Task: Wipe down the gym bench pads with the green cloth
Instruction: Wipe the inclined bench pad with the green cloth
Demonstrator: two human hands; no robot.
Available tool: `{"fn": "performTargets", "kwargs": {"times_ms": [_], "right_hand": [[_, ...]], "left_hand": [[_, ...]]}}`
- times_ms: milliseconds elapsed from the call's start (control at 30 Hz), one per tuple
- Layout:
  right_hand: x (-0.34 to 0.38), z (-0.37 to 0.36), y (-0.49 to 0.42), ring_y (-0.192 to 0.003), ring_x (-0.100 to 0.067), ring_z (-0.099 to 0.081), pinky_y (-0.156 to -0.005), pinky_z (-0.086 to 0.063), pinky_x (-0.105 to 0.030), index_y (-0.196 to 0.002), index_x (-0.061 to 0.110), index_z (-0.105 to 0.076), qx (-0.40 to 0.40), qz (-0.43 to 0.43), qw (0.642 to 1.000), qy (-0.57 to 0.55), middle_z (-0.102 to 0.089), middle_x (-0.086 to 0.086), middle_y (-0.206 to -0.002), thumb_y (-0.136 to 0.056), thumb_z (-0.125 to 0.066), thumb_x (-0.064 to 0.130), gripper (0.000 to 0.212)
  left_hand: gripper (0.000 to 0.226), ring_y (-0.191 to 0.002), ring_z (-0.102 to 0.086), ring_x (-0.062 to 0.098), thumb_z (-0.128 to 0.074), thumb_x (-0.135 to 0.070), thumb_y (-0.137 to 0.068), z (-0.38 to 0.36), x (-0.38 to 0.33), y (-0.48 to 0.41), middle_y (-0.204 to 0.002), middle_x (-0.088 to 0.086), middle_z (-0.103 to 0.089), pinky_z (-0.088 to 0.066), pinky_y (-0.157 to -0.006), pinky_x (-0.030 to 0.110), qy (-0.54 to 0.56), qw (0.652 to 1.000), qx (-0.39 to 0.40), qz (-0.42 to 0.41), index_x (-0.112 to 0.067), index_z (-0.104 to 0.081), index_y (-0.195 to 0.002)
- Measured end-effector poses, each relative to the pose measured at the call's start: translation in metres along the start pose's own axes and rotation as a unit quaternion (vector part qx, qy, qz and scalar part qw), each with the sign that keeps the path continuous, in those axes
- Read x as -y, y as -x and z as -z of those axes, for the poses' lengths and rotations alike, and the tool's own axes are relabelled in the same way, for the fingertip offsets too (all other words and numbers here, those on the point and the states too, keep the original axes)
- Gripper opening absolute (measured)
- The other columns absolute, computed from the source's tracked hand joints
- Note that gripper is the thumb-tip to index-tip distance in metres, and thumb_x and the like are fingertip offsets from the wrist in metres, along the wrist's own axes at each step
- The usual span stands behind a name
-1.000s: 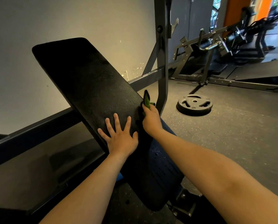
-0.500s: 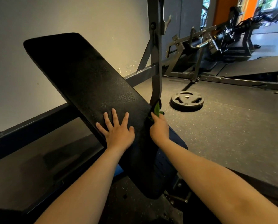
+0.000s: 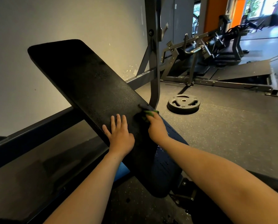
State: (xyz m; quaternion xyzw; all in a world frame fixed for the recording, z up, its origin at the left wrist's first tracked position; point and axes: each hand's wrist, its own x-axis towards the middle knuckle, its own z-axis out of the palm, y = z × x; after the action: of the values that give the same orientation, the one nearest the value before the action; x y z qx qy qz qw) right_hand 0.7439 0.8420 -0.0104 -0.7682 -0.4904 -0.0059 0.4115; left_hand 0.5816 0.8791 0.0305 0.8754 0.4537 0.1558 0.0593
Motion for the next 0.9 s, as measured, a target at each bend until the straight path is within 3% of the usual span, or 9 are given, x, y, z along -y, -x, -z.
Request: {"fn": "performTargets", "kwargs": {"times_ms": [67, 133, 367, 533, 667, 800, 900], "right_hand": [[0.007, -0.001, -0.001, -0.138, -0.031, -0.037, -0.115, -0.035, -0.039, -0.15, 0.015, -0.04, -0.001, -0.085, 0.996, -0.024, -0.034, -0.01, -0.152, -0.089, -0.048, -0.01, 0.067], [0.015, -0.006, 0.005, -0.136, -0.028, -0.039, -0.109, -0.037, -0.034, -0.151, 0.018, -0.038, -0.004, -0.092, 0.995, -0.031, -0.036, -0.009, -0.15, -0.09, -0.047, -0.009, 0.068], [0.032, -0.014, 0.036, -0.119, -0.021, -0.051, -0.098, -0.041, -0.028, -0.146, 0.025, -0.047, 0.012, 0.021, 1.0, -0.02, -0.053, -0.004, -0.126, -0.093, -0.046, -0.004, 0.061], [0.048, -0.021, 0.065, -0.119, -0.013, -0.054, -0.101, -0.044, -0.026, -0.14, 0.028, -0.055, 0.02, 0.103, 0.992, -0.074, -0.058, 0.003, -0.128, -0.096, -0.053, 0.007, 0.048], [0.039, -0.009, 0.051, -0.128, -0.02, -0.048, -0.109, -0.036, -0.025, -0.144, 0.021, -0.05, 0.055, 0.142, 0.988, 0.006, -0.054, -0.006, -0.139, -0.095, -0.051, 0.001, 0.053], [0.023, -0.008, 0.025, -0.137, -0.03, -0.04, -0.111, -0.034, -0.033, -0.15, 0.018, -0.041, -0.017, -0.039, 0.999, -0.008, -0.043, -0.013, -0.148, -0.093, -0.044, -0.007, 0.062], [0.04, -0.025, 0.03, -0.131, -0.025, -0.045, -0.106, -0.04, -0.035, -0.147, 0.022, -0.046, -0.049, -0.058, 0.997, -0.024, -0.048, -0.007, -0.139, -0.093, -0.047, -0.004, 0.06]], "left_hand": [[0.079, -0.153, 0.02, 0.026, -0.044, -0.019, -0.097, 0.0, 0.002, 0.001, -0.168, 0.006, 0.011, 0.015, -0.117, 0.06, -0.004, 1.0, -0.001, -0.01, -0.017, 0.003, -0.161], [0.08, -0.153, 0.019, 0.027, -0.044, -0.018, -0.096, -0.001, 0.004, 0.002, -0.168, 0.007, 0.009, 0.015, -0.116, 0.061, -0.007, 1.0, -0.007, -0.017, -0.016, 0.003, -0.16], [0.079, -0.154, 0.016, 0.03, -0.044, -0.024, -0.099, -0.008, 0.01, 0.004, -0.168, 0.011, 0.006, 0.014, -0.117, 0.06, -0.026, 0.998, -0.034, -0.05, -0.013, 0.004, -0.16], [0.078, -0.154, 0.012, 0.029, -0.041, -0.021, -0.097, -0.012, 0.012, 0.005, -0.168, 0.012, 0.003, 0.014, -0.118, 0.056, -0.007, 0.996, -0.059, -0.06, -0.01, 0.003, -0.16], [0.073, -0.155, 0.006, 0.027, -0.039, -0.023, -0.099, -0.016, 0.02, 0.013, -0.168, 0.014, -0.002, 0.005, -0.125, 0.048, -0.002, 0.992, -0.082, -0.092, -0.006, -0.001, -0.16], [0.073, -0.156, 0.002, 0.027, -0.038, -0.027, -0.099, -0.021, 0.018, 0.016, -0.168, 0.014, -0.005, 0.002, -0.125, 0.045, -0.023, 0.99, -0.107, -0.088, -0.005, -0.004, -0.16], [0.071, -0.156, 0.002, 0.026, -0.036, -0.027, -0.099, -0.024, 0.015, 0.013, -0.168, 0.013, -0.005, 0.002, -0.125, 0.046, -0.033, 0.99, -0.109, -0.078, -0.007, -0.006, -0.16]]}}
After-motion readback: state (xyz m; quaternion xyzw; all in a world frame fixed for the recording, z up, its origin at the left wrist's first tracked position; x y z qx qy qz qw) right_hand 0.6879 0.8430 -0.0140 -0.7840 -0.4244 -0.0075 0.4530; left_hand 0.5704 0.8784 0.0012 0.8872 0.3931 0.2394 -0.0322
